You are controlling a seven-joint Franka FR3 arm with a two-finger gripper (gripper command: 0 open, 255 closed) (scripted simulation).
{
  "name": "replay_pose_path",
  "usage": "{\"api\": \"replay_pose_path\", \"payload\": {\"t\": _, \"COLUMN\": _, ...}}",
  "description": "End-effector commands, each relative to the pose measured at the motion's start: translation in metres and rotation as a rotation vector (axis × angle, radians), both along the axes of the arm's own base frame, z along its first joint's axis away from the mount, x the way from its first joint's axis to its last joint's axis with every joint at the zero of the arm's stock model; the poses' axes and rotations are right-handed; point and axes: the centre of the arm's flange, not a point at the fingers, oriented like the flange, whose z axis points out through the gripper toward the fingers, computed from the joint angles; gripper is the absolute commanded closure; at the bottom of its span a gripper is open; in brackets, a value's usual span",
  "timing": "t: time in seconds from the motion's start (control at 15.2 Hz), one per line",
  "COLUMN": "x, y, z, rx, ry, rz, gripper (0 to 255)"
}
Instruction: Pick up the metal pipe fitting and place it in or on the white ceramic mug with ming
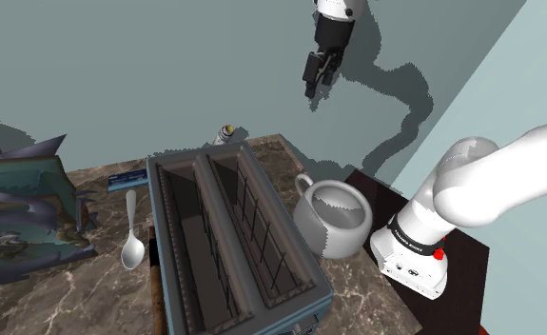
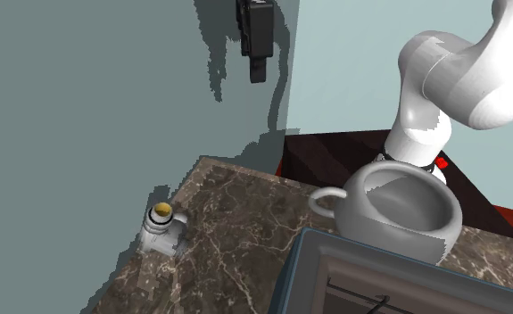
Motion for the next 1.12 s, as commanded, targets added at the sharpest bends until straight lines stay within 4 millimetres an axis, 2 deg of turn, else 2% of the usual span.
{"api": "replay_pose_path", "payload": {"t": 0.0, "x": 0.017, "y": 0.017, "z": -0.011, "rx": 0.005, "ry": 0.001, "rz": 0.000, "gripper": 0}}
{"api": "replay_pose_path", "payload": {"t": 0.92, "x": 0.142, "y": 0.133, "z": -0.080, "rx": 0.033, "ry": 0.011, "rz": 0.006, "gripper": 0}}
{"api": "replay_pose_path", "payload": {"t": 0.99, "x": 0.113, "y": 0.122, "z": -0.045, "rx": -0.019, "ry": 0.065, "rz": -0.579, "gripper": 0}}
{"api": "replay_pose_path", "payload": {"t": 1.06, "x": 0.113, "y": 0.122, "z": -0.045, "rx": -0.019, "ry": 0.065, "rz": -0.579, "gripper": 0}}
